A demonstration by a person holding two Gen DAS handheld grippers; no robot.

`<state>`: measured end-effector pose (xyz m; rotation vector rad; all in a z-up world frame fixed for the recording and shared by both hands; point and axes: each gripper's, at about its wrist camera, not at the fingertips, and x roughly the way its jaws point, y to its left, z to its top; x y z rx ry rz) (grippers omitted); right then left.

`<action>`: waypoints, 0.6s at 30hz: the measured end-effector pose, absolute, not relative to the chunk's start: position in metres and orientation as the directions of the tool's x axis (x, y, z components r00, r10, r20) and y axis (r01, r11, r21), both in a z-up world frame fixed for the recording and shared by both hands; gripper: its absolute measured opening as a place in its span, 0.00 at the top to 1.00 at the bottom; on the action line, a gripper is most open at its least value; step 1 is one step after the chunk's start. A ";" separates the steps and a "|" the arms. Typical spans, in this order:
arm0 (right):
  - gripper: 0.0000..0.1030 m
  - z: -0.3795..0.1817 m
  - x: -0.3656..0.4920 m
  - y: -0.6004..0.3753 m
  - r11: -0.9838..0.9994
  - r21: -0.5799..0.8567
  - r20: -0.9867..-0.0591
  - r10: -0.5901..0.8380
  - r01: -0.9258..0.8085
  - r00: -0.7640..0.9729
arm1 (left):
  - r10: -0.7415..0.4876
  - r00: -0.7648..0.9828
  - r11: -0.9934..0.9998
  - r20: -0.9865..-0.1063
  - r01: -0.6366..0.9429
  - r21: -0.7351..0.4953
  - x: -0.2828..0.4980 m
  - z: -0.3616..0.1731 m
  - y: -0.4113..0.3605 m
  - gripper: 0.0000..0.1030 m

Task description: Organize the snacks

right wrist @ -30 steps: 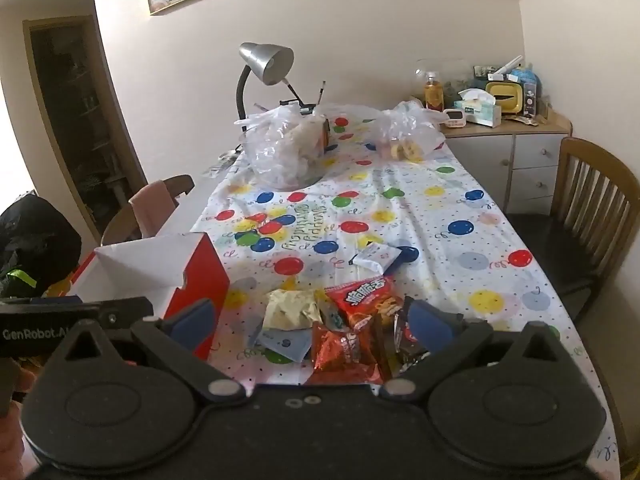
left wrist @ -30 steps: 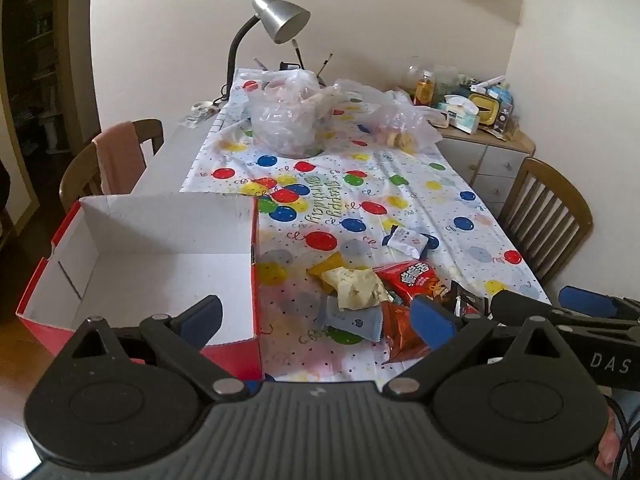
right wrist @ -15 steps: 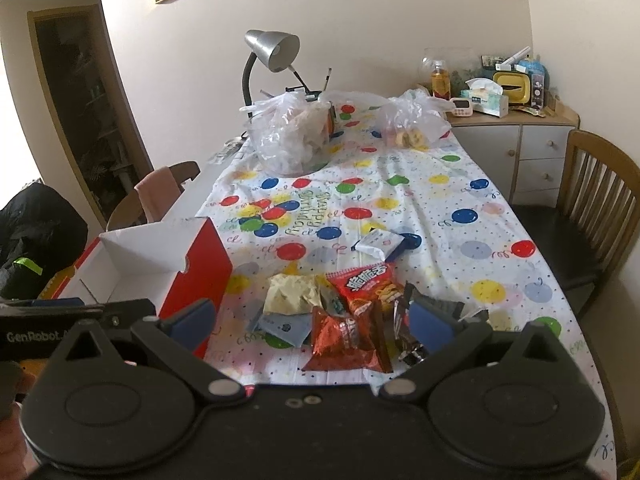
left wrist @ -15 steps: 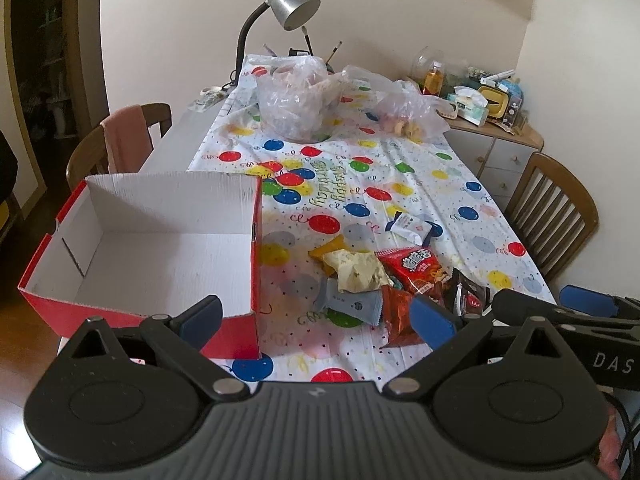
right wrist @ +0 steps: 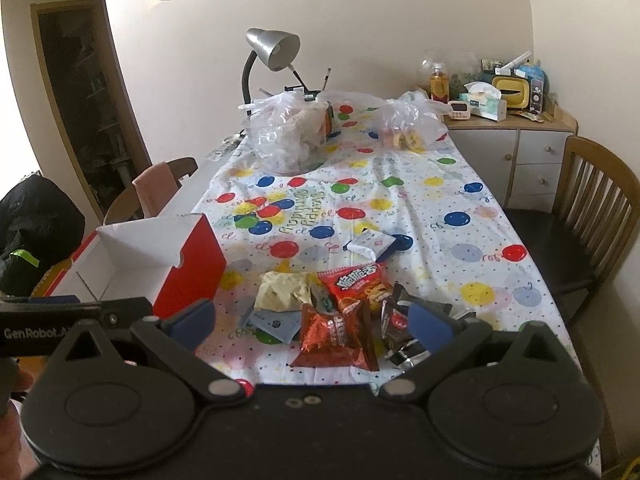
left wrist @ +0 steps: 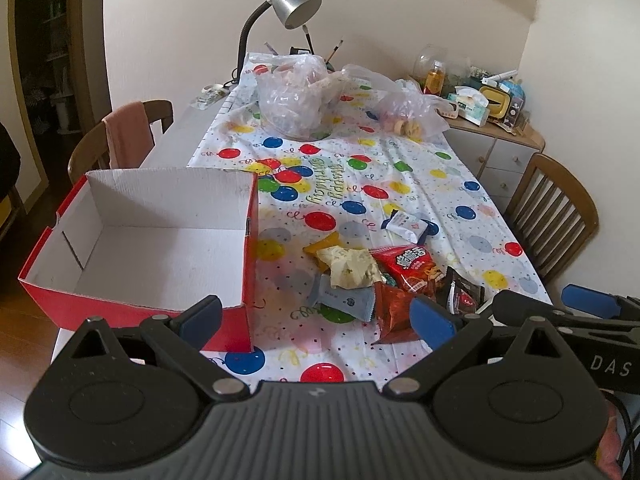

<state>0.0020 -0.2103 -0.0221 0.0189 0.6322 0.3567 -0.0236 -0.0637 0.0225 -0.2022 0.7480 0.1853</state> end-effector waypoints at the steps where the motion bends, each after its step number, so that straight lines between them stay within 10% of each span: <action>1: 0.00 -0.022 0.003 -0.211 0.940 0.123 -0.577 0.329 -0.319 0.748 | 0.095 0.719 0.965 -0.689 -0.236 -0.114 -0.023 0.023 -0.065 0.02; 18: 0.00 -0.020 0.012 -0.221 0.937 0.133 -0.584 0.338 -0.324 0.738 | 0.092 0.713 0.965 -0.695 -0.236 -0.114 -0.018 0.028 -0.074 0.02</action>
